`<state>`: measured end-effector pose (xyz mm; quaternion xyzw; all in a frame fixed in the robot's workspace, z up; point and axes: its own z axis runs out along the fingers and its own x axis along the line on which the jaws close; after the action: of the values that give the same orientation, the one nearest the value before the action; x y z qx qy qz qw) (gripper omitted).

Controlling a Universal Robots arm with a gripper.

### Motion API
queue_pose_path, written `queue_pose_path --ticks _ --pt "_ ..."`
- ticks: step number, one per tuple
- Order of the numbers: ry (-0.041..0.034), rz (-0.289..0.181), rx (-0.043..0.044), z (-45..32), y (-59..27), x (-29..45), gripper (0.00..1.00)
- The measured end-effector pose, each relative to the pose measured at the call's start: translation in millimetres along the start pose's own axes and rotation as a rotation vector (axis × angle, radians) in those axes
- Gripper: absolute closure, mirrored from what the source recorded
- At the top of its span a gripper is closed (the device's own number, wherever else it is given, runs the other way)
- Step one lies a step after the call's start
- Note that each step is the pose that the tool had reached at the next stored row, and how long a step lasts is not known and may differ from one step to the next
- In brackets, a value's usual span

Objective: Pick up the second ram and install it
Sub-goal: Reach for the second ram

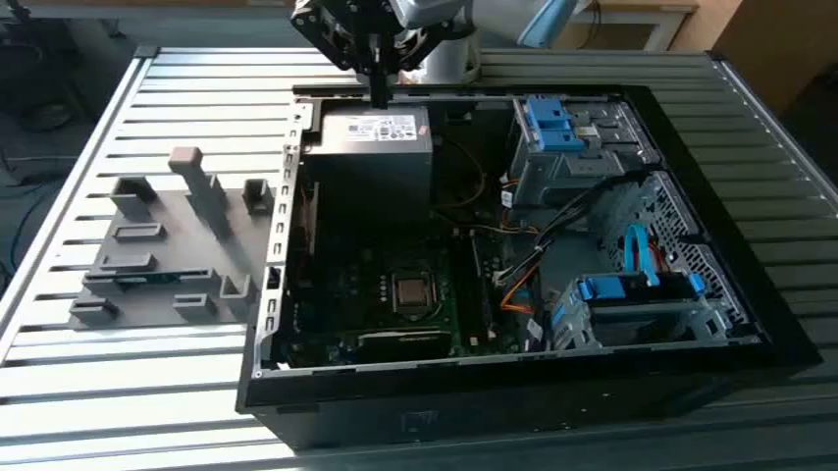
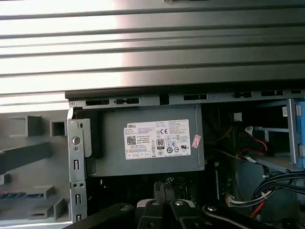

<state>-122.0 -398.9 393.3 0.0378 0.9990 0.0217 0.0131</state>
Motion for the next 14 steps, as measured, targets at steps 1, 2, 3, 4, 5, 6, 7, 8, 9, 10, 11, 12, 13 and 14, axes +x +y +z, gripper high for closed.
queue_pose_path --ticks 1,2,3,4,5,6,7,8,9,10,11,12,13,14 --pt "0.0 0.0 0.0 0.0 0.0 0.0 0.89" --pt "0.0 0.0 0.0 0.0 0.0 0.0 0.89" --pt "0.0 0.0 0.0 0.0 0.0 0.1 0.89" --pt "0.0 0.0 0.0 0.0 0.0 0.2 0.89" --pt "0.0001 0.0 0.0001 -0.1 0.0 0.3 0.89" --pt "0.0 0.0 0.0001 -0.1 0.0 0.5 0.89" --pt "0.0 0.0 0.0 -0.1 0.0 0.9 0.89" --pt "0.0 0.0 0.0 -0.1 -0.1 1.1 0.89" --pt "0.0 0.0 0.0 -0.1 -0.1 1.5 0.89" --pt "0.0 0.0 0.0 0.0 -0.1 1.8 0.89" --pt "0.0 0.0 -0.0001 0.0 -0.1 2.1 0.89" --pt "0.0 0.0 0.0 -0.1 -0.2 2.3 0.89" --pt "0.0 0.0 0.0 -0.1 -0.2 2.6 0.89" --pt "0.0 0.0 0.0 -0.1 -0.2 2.9 0.89"
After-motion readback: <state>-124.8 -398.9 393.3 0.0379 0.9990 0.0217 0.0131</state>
